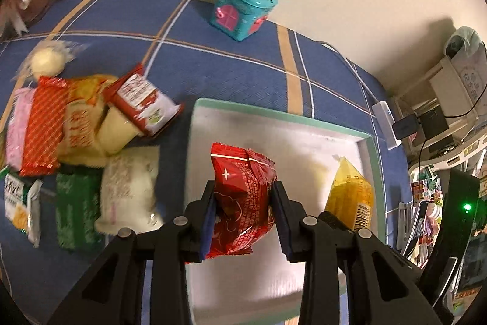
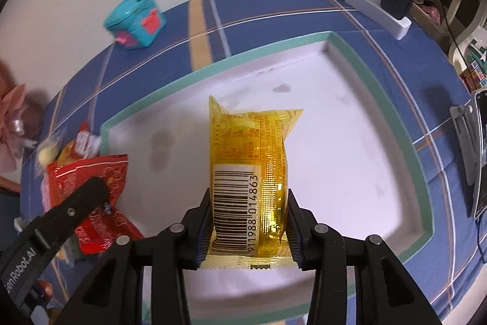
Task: Organize snacks
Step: 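Lower both packs into the tray and open both tools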
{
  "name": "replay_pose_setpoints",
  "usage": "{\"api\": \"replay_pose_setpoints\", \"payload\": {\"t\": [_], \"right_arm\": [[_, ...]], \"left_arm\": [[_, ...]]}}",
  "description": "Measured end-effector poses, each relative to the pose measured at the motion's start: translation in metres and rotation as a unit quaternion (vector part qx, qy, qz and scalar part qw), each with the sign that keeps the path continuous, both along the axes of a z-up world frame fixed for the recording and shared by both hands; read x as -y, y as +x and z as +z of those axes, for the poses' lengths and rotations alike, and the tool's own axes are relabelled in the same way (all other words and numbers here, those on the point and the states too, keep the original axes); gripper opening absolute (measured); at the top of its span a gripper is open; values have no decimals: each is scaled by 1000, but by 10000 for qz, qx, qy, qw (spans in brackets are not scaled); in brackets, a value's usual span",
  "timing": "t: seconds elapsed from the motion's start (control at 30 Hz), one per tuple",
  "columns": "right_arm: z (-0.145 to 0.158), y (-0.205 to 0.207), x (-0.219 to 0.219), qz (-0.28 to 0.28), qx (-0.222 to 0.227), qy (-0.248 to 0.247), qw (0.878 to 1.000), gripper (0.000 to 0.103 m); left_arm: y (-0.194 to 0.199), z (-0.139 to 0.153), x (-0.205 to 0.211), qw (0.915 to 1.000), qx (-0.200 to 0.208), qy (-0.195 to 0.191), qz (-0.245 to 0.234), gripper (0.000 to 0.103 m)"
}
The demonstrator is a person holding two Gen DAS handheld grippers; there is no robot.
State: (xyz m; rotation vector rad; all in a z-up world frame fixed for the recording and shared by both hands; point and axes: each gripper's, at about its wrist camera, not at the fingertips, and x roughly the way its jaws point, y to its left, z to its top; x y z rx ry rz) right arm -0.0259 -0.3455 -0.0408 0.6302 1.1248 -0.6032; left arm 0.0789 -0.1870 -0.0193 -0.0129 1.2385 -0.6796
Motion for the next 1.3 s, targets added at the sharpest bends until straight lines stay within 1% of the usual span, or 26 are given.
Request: {"api": "replay_pose_setpoints", "payload": {"t": [0.2, 0.37, 0.5, 0.6, 0.67, 0.73, 0.8, 0.87, 0.9, 0.93, 1.0, 1.07, 1.13, 1.2, 1.3], "right_arm": [[-5, 3, 24, -156, -27, -115, 9998, 45], [-7, 7, 30, -150, -29, -184, 9997, 45], [-9, 15, 31, -70, -43, -251, 9997, 45], [-12, 17, 33, -105, -52, -183, 9998, 46], [-15, 16, 35, -154, -50, -68, 9998, 48], [-15, 17, 35, -138, -83, -75, 9998, 50], [-15, 18, 35, -120, -86, -79, 9999, 62], [-12, 19, 34, -109, -64, -71, 9999, 63], [-11, 19, 34, -99, -59, -69, 9999, 65], [-11, 20, 33, -93, -64, -76, 9999, 68], [-10, 21, 32, -87, -117, -116, 9998, 81], [-11, 23, 30, -66, -158, -142, 9998, 87], [-11, 22, 29, -52, -186, -143, 9997, 91], [-10, 20, 28, -45, -187, -140, 9997, 103], [-8, 18, 27, -36, -189, -188, 9996, 103]], "left_arm": [[5, -12, 23, 9999, 19, -41, -113, 37], [9, -23, 35, 9999, -9, -55, -164, 37], [11, -26, 40, 9998, 7, -54, -194, 38], [13, -26, 38, 9999, -11, 8, -151, 46], [14, -24, 37, 9999, 4, 25, -141, 48], [15, -21, 35, 9999, -36, 8, -137, 54], [14, -18, 33, 9999, -31, 23, -131, 57], [14, -13, 32, 9999, 26, 46, -130, 58], [14, -10, 30, 9999, 33, 52, -106, 61], [14, -9, 29, 10000, 20, 62, -71, 68], [17, -5, 25, 9999, 18, 104, 58, 76], [19, -2, 20, 9997, 64, 175, 155, 80], [20, 0, 16, 9991, 132, 293, 268, 87], [22, 0, 12, 9985, 169, 395, 353, 89], [25, -1, 6, 9968, 222, 605, 479, 93]]}}
